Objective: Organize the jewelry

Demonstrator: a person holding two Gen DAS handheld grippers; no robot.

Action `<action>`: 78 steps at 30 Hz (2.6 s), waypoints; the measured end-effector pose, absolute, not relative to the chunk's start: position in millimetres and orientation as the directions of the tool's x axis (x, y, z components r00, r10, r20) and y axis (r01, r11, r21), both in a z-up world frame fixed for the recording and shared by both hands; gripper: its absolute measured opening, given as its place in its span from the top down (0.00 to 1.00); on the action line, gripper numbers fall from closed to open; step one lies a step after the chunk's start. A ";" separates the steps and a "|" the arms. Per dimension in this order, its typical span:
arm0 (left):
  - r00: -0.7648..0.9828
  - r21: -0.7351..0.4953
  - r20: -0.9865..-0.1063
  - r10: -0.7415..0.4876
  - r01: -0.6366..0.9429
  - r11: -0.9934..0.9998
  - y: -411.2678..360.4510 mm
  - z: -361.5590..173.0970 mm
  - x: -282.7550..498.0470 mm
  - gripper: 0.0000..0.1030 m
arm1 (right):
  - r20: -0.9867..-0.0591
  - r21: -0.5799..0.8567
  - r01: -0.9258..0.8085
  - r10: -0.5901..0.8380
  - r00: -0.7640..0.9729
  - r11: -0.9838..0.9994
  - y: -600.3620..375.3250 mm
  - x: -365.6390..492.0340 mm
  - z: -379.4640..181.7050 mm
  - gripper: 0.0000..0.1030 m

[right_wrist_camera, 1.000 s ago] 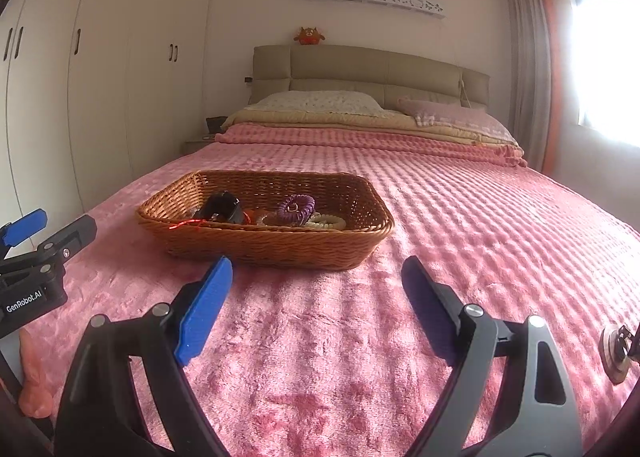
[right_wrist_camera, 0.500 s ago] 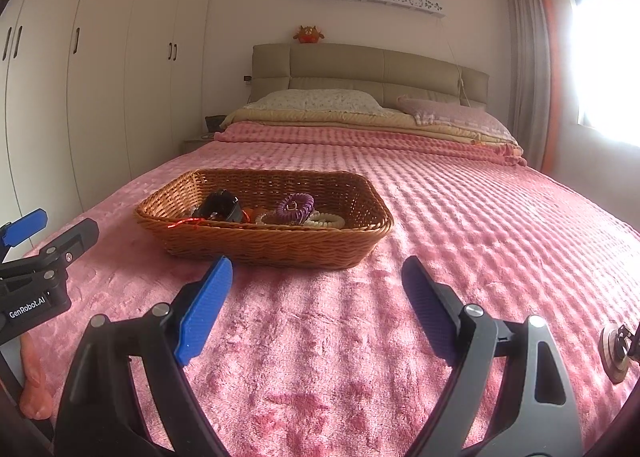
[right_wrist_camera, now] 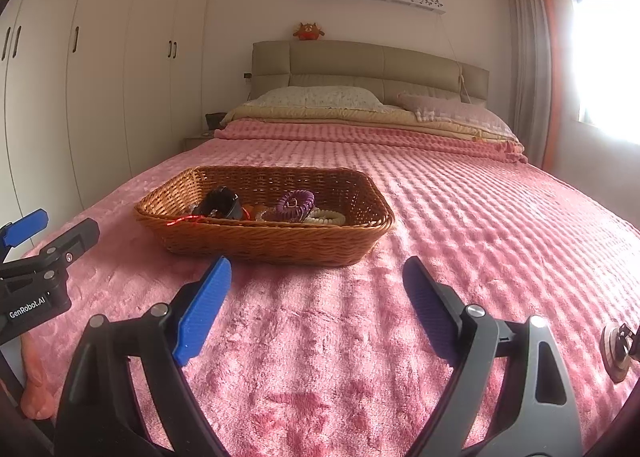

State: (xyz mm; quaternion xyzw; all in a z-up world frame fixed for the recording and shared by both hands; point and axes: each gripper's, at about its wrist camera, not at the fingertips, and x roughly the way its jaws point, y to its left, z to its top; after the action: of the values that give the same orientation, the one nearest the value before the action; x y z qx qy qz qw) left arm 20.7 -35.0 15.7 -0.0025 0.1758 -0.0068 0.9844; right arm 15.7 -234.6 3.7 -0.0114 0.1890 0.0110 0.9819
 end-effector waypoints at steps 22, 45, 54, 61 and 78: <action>0.937 -0.008 -0.348 -0.014 0.012 1.000 -35.0 15.5 21.7 0.07 | -0.377 -0.017 -0.025 0.017 0.926 1.000 -232.9 16.9 1.9 0.19; 0.935 -0.006 -0.353 -0.012 0.011 1.000 -35.4 13.0 21.2 0.07 | -0.382 -0.019 -0.027 0.018 0.924 0.999 -232.3 18.0 0.0 0.19; 0.935 -0.006 -0.353 -0.013 0.012 1.000 -35.5 13.3 21.3 0.07 | -0.383 -0.019 -0.029 0.019 0.924 0.999 -232.3 17.7 -0.5 0.19; 0.935 -0.007 -0.355 -0.013 0.012 1.000 -35.5 12.0 20.5 0.07 | -0.386 -0.019 -0.029 0.020 0.922 0.999 -231.6 18.1 -1.9 0.19; 0.919 -0.036 -0.393 -0.038 0.026 0.999 -28.6 10.0 27.1 0.07 | -0.386 -0.024 -0.029 0.017 0.922 0.999 -230.5 18.8 -2.0 0.15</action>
State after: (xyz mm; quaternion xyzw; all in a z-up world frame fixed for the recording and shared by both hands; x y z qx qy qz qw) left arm 27.1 -28.6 10.0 -0.0150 0.2008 -0.0165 0.9794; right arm 18.8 -230.5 -2.0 -0.0148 0.1968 0.0117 0.9803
